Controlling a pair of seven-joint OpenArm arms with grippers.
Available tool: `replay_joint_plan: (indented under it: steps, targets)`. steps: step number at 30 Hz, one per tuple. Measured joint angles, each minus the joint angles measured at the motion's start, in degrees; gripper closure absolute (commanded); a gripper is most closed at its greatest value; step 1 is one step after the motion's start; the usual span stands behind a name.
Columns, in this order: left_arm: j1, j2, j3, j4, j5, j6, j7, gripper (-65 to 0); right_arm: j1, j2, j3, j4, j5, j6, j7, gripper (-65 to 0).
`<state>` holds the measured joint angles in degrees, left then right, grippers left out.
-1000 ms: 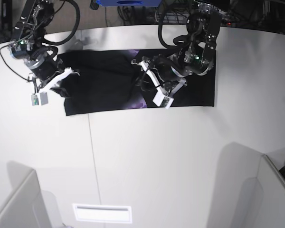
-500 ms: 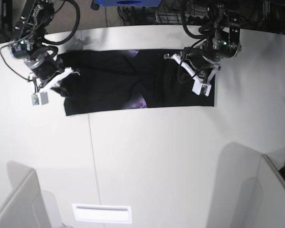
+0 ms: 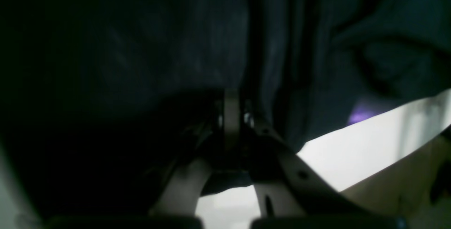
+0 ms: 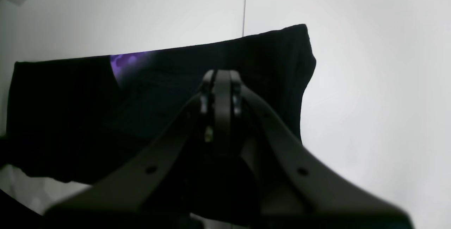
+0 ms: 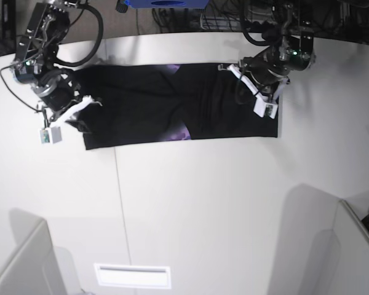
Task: Fold the T-shirt properly
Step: 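Open the left gripper and lift it off the folded shirt, then lower both grippers and grasp the two ends of the black strip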
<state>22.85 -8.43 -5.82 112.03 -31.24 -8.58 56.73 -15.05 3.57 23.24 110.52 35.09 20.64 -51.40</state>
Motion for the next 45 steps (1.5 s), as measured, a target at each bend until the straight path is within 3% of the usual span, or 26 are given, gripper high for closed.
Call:
replay_joint_plan:
  steps: [2, 5, 6, 8, 10, 12, 15, 17, 19, 22, 26, 29, 34, 41, 45]
  targets:
    - [0.61, -0.13, -5.4, 2.19, -0.66, -0.39, -1.38, 0.0, 1.55, -0.04, 0.0, -1.44, -0.11, 0.0, -3.56, -3.3]
    - [2.25, -0.17, -17.49, 0.61, -3.21, -0.66, -0.44, 0.0, 3.67, -0.15, 0.02, -2.56, -0.24, 0.02, -7.87, -31.7]
    - [3.37, -0.37, -22.14, -0.04, -3.39, -2.73, -0.74, 0.0, 4.02, -0.13, 0.02, -2.54, 0.0, 0.02, -8.5, -40.1]
    - [4.46, -0.96, -30.6, -1.9, -4.57, -9.7, -0.22, 0.0, 4.92, 0.09, 0.04, -2.54, 0.02, 0.02, -11.17, -47.6]
    - [4.09, -1.64, -38.05, -4.59, -3.65, -15.76, -0.63, 0.0, 6.05, 0.2, 0.04, -2.56, -0.04, 0.02, -13.75, -46.1]
    - [3.69, -2.19, -42.53, -7.65, -3.91, -19.23, -1.03, 0.0, 7.39, 0.68, 0.04, -2.58, 0.0, 0.02, -15.89, -45.5]
    - [3.93, -3.39, -44.44, -11.37, -3.69, -21.49, -0.57, 0.0, 10.4, 1.99, 0.07, -7.56, 0.52, 0.2, -16.59, -45.3]
    - [4.13, -3.48, -45.0, -12.81, -3.85, -21.9, -1.2, 0.0, 11.8, 1.79, 2.34, -13.38, 0.46, 0.59, -17.33, -45.3]
    - [4.35, -3.48, -44.92, -13.53, -3.76, -21.88, -5.35, 0.0, 12.92, 1.42, 6.54, -18.43, -0.44, 1.4, -17.7, -45.3]
    - [4.68, -3.48, -44.98, -14.19, -4.22, -21.9, -8.33, 0.0, 13.44, 2.12, 9.84, -22.62, -0.52, 7.52, -17.66, -45.3]
    - [4.66, -3.48, -43.5, -16.04, -3.37, -21.55, -7.91, 0.0, 13.22, 1.36, 9.97, -23.54, -0.35, 11.43, -17.84, -45.3]
    - [3.5, -3.56, -39.3, -15.87, 1.38, -21.7, -8.11, 0.0, 12.13, 0.98, 9.75, -23.26, 0.37, 11.43, -17.68, -45.2]
    - [0.13, -0.22, -35.23, -15.74, 9.53, -21.94, -8.28, 0.0, 12.13, 0.61, 9.88, -26.01, 5.57, 11.54, -18.23, -45.2]
    - [-0.83, 0.55, -33.03, -15.65, 10.14, -21.84, -8.26, 0.0, 12.46, 0.79, 9.88, -28.61, 7.34, 11.87, -16.74, -44.9]
    - [-1.07, 0.76, -30.67, -15.61, 10.03, -21.88, -8.35, 0.0, 10.4, 0.22, 9.07, -26.64, 7.34, 11.96, -16.65, -38.1]
